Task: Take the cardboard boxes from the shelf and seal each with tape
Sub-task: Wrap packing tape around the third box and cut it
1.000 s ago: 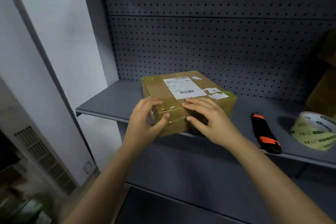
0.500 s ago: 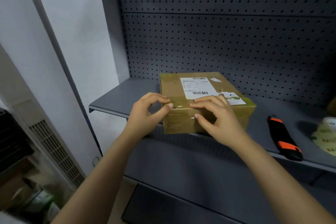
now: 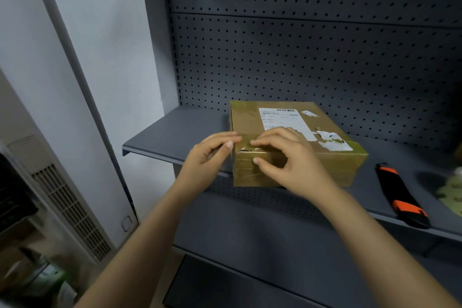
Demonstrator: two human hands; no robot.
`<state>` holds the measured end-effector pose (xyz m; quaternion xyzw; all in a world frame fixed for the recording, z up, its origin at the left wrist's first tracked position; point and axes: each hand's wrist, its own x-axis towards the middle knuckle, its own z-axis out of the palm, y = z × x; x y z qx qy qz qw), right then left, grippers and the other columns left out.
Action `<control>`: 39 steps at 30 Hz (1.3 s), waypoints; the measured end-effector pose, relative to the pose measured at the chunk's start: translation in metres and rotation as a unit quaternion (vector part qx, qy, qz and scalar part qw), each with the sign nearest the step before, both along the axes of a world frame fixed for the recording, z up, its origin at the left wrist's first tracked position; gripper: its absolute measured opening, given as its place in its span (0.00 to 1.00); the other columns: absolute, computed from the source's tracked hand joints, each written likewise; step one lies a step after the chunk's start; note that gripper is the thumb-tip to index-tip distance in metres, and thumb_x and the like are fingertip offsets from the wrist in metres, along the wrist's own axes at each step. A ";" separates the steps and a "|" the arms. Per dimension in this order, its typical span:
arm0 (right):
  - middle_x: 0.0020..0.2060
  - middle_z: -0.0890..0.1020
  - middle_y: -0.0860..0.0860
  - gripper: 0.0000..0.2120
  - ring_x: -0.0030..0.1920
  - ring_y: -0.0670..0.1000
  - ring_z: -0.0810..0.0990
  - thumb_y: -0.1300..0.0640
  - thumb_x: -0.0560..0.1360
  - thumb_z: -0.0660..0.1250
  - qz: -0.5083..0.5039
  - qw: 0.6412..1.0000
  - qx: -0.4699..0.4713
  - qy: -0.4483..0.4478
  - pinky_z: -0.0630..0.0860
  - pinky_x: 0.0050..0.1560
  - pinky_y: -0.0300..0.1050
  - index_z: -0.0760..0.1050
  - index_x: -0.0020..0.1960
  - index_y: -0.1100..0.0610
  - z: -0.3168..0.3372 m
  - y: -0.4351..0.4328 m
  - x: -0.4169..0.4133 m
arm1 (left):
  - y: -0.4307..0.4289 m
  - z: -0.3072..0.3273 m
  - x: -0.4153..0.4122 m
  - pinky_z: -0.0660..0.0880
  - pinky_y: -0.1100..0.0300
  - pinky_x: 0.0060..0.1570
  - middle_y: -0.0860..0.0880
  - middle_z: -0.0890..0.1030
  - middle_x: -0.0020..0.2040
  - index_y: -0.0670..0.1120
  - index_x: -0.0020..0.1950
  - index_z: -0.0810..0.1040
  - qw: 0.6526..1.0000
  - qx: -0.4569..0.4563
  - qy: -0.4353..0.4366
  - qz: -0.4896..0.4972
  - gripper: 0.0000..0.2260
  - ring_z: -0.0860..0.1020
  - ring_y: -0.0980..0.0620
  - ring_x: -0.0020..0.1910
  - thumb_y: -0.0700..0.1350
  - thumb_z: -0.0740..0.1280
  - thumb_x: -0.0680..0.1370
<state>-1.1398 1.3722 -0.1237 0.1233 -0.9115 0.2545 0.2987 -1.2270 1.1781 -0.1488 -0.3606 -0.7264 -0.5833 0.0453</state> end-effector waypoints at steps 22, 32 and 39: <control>0.50 0.80 0.42 0.08 0.52 0.49 0.76 0.50 0.75 0.71 0.014 0.995 0.086 0.041 0.72 0.54 0.54 0.81 0.53 0.52 -0.005 0.002 -0.007 | -0.001 -0.026 -0.019 0.66 0.53 0.71 0.49 0.76 0.67 0.43 0.61 0.78 0.956 -0.067 0.286 -0.026 0.11 0.68 0.52 0.73 0.46 0.64 0.81; 0.50 0.79 0.43 0.09 0.50 0.51 0.74 0.48 0.76 0.69 0.020 0.994 0.106 0.026 0.72 0.54 0.54 0.80 0.53 0.52 -0.003 0.009 -0.011 | 0.003 -0.022 -0.026 0.64 0.61 0.70 0.47 0.77 0.62 0.42 0.59 0.79 0.950 -0.066 0.304 -0.034 0.11 0.71 0.50 0.69 0.45 0.65 0.81; 0.51 0.76 0.41 0.08 0.50 0.51 0.71 0.48 0.77 0.66 0.031 0.990 0.139 -0.011 0.71 0.54 0.51 0.77 0.53 0.50 0.002 0.011 -0.013 | 0.001 -0.011 -0.034 0.66 0.59 0.65 0.47 0.75 0.57 0.43 0.58 0.78 0.939 -0.123 0.313 -0.076 0.09 0.73 0.47 0.63 0.45 0.64 0.81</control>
